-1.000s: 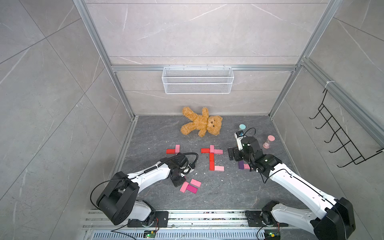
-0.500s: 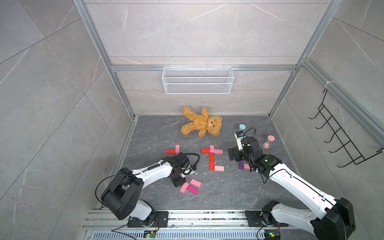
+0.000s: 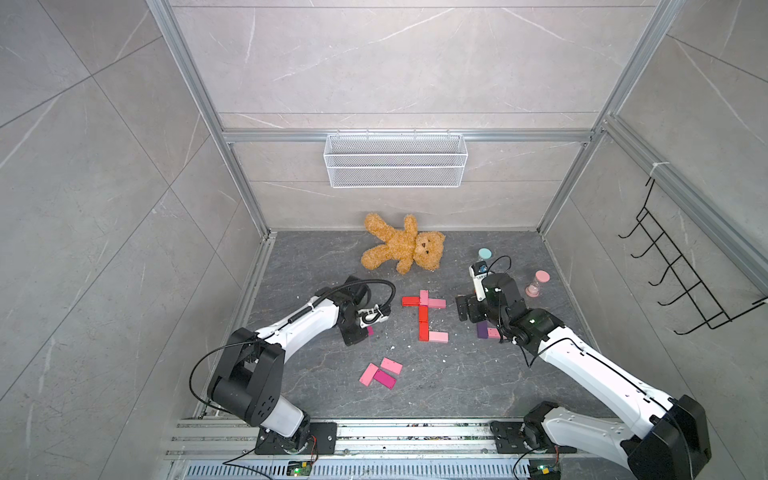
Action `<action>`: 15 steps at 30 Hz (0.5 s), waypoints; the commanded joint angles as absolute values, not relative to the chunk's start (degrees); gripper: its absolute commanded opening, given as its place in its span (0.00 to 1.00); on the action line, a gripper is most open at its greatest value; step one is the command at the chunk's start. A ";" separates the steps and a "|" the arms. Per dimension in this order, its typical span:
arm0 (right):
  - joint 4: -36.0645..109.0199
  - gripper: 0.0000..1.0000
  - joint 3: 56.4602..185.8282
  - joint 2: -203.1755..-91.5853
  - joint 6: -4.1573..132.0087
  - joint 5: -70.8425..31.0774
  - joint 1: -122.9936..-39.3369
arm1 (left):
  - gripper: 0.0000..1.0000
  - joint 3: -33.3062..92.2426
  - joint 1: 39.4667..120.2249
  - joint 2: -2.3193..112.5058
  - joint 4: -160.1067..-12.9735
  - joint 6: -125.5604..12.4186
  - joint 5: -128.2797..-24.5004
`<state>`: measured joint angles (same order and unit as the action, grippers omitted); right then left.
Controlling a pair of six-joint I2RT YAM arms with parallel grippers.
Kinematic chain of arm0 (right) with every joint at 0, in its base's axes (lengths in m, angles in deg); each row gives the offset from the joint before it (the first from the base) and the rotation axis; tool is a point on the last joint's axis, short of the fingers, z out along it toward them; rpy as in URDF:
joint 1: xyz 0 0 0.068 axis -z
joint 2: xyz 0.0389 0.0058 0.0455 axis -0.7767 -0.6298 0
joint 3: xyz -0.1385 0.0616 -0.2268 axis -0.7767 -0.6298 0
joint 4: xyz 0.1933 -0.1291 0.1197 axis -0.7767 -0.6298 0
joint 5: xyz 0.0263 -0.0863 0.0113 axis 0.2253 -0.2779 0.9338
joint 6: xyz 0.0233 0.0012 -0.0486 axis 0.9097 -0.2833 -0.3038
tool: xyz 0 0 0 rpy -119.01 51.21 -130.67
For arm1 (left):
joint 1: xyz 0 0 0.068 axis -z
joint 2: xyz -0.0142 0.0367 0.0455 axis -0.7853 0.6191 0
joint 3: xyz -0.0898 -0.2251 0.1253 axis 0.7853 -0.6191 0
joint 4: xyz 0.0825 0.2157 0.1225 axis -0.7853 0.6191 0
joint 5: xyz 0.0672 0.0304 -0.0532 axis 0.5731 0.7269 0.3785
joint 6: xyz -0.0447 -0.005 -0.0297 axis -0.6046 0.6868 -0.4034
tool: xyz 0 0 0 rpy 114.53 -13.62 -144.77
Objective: Assemble the letter t with building blocks
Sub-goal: Pick up the building block from the center of the board, then assemble the building block at the center of the board.
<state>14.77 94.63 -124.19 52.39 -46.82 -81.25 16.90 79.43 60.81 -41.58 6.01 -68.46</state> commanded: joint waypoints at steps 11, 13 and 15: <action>11.28 1.00 94.48 -120.83 53.74 -46.58 -81.11 | 0.00 42.53 72.58 79.76 -30.76 27.52 -73.59; 10.79 1.00 94.49 -120.58 53.88 -46.82 -81.11 | 0.00 44.55 72.63 81.99 -30.40 28.52 -74.17; 10.40 1.00 94.66 -120.55 53.84 -46.91 -81.11 | 0.00 45.74 72.58 83.70 -30.35 29.58 -74.18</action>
